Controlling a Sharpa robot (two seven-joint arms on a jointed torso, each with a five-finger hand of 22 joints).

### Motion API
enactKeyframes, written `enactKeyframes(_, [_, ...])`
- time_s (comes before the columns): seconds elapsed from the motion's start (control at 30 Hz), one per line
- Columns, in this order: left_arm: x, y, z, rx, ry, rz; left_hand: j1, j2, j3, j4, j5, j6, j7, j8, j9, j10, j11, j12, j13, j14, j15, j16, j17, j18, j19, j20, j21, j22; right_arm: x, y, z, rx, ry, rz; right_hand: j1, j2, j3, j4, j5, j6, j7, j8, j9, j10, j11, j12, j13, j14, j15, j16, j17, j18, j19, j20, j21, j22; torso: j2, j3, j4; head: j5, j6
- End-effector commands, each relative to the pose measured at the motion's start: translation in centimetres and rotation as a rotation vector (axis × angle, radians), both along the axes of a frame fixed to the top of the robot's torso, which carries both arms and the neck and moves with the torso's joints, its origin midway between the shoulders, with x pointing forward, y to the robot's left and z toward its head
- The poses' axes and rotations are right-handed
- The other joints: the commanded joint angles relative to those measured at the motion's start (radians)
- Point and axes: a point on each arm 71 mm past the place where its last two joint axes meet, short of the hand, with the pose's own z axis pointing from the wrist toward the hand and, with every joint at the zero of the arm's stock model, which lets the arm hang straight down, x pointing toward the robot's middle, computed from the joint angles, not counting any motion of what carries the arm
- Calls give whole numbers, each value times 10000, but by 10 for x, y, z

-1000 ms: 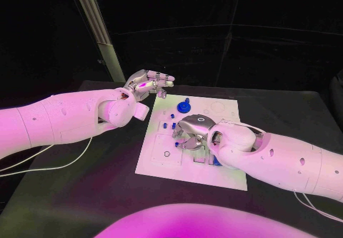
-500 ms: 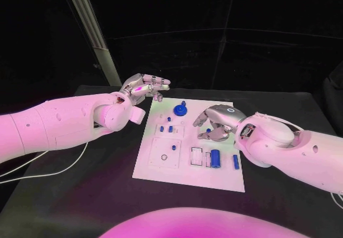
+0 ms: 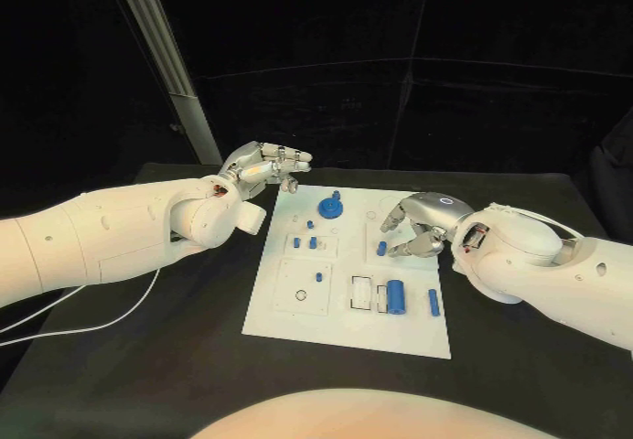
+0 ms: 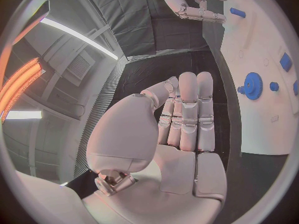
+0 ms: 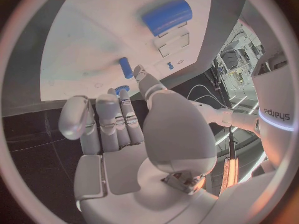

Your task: Assemble the parts on the task board

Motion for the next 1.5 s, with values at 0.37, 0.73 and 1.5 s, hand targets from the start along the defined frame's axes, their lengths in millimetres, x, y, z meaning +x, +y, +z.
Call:
enactKeyframes(0.37, [1,-2,1,-113,-17,-137,51,68,-12,-86,-49,27,33,-62,19,-81,-19,53,22,-16,-4,-61,-23,57,27,-43,-47,-1,9,15,-10,-825,539,268,543,707,558,-164,12,106,45,33,-5,775,-83,154,14,124,-18,197,206,14,162,-56,185,277,6,4,-1,23,-49])
enactKeyframes(0.73, [1,-2,1,-107,2,-146,51,68,-12,-86,-49,27,33,-62,19,-81,-19,53,22,-16,-4,-61,-23,57,27,-43,-47,-1,9,22,-15,-1047,866,531,186,885,1334,-419,25,660,184,164,56,1904,-313,135,31,261,-199,689,703,-114,500,-174,671,863,0,2,-17,40,-100])
enactKeyframes(1.5, [2,-1,1,-105,37,-180,55,84,-6,-98,-51,36,33,-63,24,-83,-21,66,34,-14,-4,-63,-28,58,26,-43,-48,1,7,23,-9,-424,378,498,-138,1229,2034,-453,16,1606,-13,322,175,2688,-541,70,74,372,-399,1292,1366,-292,908,-281,1321,1648,-4,0,-8,41,-134])
